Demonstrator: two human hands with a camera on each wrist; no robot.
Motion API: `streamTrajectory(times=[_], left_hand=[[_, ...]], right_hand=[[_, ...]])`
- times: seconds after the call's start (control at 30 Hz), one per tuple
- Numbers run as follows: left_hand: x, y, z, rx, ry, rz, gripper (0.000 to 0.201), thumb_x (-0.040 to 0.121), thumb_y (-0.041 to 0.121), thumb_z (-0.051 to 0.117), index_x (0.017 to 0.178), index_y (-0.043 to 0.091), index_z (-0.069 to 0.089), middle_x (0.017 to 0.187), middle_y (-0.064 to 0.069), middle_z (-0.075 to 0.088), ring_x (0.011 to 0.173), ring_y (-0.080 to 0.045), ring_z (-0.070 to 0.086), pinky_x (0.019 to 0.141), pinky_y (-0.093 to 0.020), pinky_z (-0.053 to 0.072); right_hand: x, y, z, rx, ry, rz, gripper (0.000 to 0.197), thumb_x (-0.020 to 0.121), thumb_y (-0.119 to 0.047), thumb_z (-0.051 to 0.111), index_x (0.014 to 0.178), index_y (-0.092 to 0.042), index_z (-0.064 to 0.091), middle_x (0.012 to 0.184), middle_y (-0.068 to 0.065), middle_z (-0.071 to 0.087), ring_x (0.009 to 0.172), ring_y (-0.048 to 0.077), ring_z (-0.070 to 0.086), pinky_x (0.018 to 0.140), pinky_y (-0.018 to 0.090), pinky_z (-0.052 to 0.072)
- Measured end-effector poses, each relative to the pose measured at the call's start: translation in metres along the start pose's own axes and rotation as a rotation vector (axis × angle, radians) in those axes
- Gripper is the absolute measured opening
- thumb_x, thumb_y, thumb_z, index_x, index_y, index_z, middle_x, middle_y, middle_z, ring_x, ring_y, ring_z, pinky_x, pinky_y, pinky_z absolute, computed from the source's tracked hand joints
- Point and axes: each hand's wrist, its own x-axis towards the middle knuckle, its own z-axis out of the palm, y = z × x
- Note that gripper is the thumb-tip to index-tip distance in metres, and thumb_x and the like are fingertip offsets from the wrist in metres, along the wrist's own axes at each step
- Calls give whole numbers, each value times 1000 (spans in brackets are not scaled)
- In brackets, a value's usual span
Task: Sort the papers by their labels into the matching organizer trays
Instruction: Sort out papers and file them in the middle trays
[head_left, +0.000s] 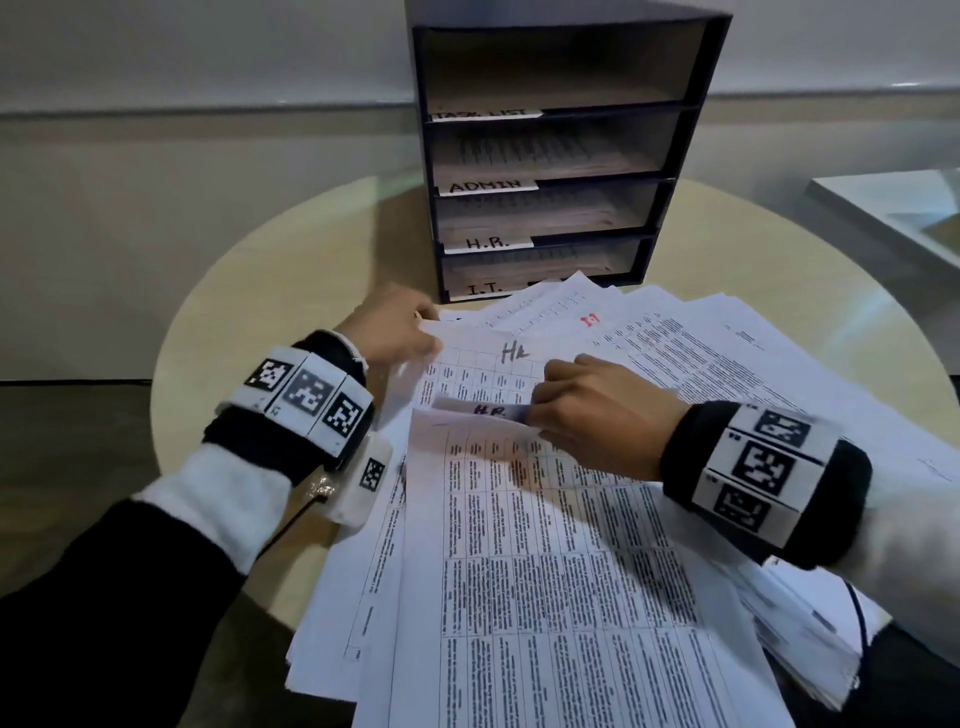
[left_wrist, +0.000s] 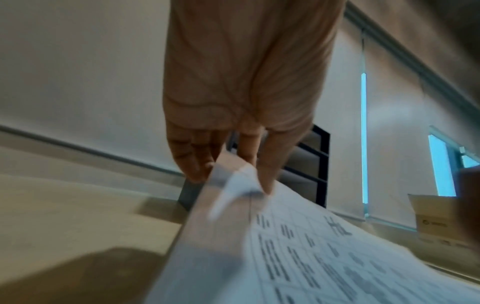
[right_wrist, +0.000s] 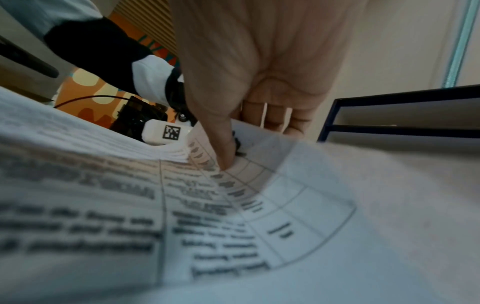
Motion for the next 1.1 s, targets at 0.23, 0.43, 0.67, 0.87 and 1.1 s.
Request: streamTrajectory(times=[0.23,0.43,0.67,0.87,1.1], left_hand=[[-22,-5,10,-37,158,160,46,91,-1,45,131,21,53,135,-8,54,103,-27,60,74,-17,49],[-26,-9,10,-9,191,193,42,93,1,43,130,18,54,135,-9,51,125,-24,46,107,-33,33],[-27,-11,10,112,150,202,36,91,3,48,124,12,60,142,-9,45,132,-26,39,110,-33,27],[-32,-3,10,-217,182,190,19,92,3,49,105,7,63,94,4,60,79,-9,53,52,-2,39],[-32,4,6,-592,131,100,23,95,6,45,115,18,42,98,-1,56,78,-10,53,56,-16,46]], right_hand=[[-1,3,-1,53,-112,170,21,82,-5,60,99,-9,71,83,7,71,85,31,61,70,40,47],[2,-2,-6,15,-208,225,35,96,-16,40,128,-20,54,113,1,64,107,22,53,92,33,42],[0,-3,-1,48,-171,245,33,94,-14,44,123,-17,57,129,-1,52,113,20,51,95,32,39],[0,-5,-5,9,-107,169,32,79,-44,66,96,-18,73,146,6,40,124,27,46,93,41,43],[0,-8,0,41,27,30,28,63,-44,75,58,-16,72,117,12,65,102,35,62,71,43,52]])
